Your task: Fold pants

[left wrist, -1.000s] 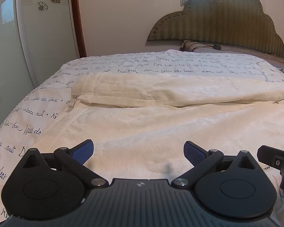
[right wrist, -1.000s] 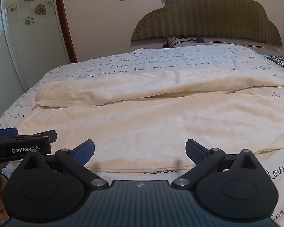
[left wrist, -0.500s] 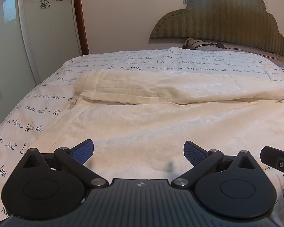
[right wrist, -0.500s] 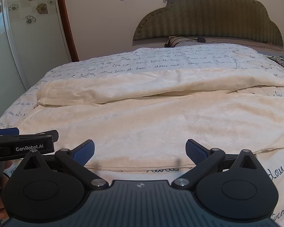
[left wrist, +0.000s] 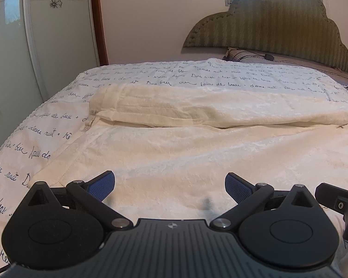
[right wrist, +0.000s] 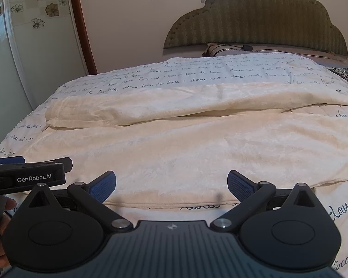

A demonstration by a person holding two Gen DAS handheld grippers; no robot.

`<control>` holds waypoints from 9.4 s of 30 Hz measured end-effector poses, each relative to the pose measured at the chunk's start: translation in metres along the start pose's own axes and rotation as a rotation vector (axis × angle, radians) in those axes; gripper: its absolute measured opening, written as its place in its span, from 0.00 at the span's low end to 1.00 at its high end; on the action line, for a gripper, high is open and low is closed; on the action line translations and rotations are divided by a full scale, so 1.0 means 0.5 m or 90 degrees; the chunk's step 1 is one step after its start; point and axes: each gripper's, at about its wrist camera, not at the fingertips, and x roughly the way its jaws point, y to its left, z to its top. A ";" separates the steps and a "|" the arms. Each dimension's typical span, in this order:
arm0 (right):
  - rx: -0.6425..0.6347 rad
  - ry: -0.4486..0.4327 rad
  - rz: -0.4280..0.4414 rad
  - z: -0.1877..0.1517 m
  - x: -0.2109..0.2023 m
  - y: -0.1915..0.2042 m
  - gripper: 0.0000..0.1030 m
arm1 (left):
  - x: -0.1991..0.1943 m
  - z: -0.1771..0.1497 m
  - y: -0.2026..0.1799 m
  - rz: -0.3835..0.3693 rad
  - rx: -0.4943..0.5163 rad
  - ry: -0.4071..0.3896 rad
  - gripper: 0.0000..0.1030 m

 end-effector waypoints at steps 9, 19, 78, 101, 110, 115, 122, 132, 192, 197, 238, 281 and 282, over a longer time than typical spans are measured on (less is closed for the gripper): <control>-0.002 0.002 0.002 0.001 0.002 -0.002 1.00 | -0.002 0.001 -0.002 0.004 0.007 0.001 1.00; -0.004 0.005 0.004 -0.001 0.005 0.000 1.00 | 0.001 0.001 -0.001 0.006 0.015 0.001 1.00; -0.366 -0.083 0.197 0.364 0.447 0.174 1.00 | 0.188 0.017 0.106 0.053 0.018 -0.011 1.00; -0.421 0.216 0.364 0.398 0.684 0.198 0.20 | 0.212 0.011 0.116 0.030 0.011 -0.009 1.00; -0.676 -0.094 0.111 0.367 0.587 0.290 0.18 | 0.214 0.010 0.114 0.030 0.012 -0.009 1.00; -0.767 -0.202 0.073 0.298 0.527 0.303 0.17 | 0.214 0.011 0.125 0.015 -0.007 -0.005 1.00; -0.820 -0.294 0.088 0.220 0.346 0.270 0.17 | 0.179 0.025 0.193 -0.045 -0.140 -0.052 0.98; -0.872 -0.266 0.157 0.054 0.176 0.225 0.16 | 0.140 0.058 0.324 -0.271 -0.431 -0.068 1.00; -0.979 -0.165 -0.094 -0.056 0.089 0.005 0.83 | 0.162 0.034 0.356 -0.221 -0.283 0.051 0.06; -0.937 -0.134 -0.066 -0.004 0.141 -0.002 0.75 | 0.178 0.033 0.359 -0.218 -0.311 0.066 0.07; -0.514 0.052 0.084 0.034 0.027 -0.129 0.07 | 0.078 -0.010 0.366 -0.030 -0.194 0.073 0.35; 0.557 -0.160 -0.092 0.001 -0.175 -0.886 0.12 | 0.164 -0.044 -0.283 -0.443 0.237 -0.035 0.77; 0.557 -0.164 -0.086 0.005 -0.170 -0.884 0.10 | 0.163 -0.043 -0.281 -0.442 0.237 -0.037 0.77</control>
